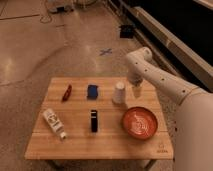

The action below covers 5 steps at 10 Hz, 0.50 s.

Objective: Place the ceramic cup over the eraser

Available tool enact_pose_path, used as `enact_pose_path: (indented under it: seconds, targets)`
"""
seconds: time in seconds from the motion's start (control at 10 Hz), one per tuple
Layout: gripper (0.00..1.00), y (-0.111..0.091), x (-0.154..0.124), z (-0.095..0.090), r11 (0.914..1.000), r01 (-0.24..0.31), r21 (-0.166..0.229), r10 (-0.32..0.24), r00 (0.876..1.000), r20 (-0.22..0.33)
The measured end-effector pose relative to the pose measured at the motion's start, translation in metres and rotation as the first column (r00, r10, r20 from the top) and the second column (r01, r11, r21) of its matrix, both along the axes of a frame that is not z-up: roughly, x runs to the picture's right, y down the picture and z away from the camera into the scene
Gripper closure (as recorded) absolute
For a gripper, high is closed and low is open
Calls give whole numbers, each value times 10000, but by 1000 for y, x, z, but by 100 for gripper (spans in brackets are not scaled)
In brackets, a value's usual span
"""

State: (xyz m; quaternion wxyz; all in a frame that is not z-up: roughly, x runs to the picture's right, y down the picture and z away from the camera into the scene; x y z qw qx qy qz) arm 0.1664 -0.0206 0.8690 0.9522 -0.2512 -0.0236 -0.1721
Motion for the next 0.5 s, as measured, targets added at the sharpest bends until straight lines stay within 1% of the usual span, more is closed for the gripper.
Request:
enact_pose_path:
  seconds: [0.2,0.5]
  targets:
    - [20,-4,-12,4,9999,149,-25,-148,9995,273]
    - [20,-1,-42,14,9989,364,-290,-336,9952,924]
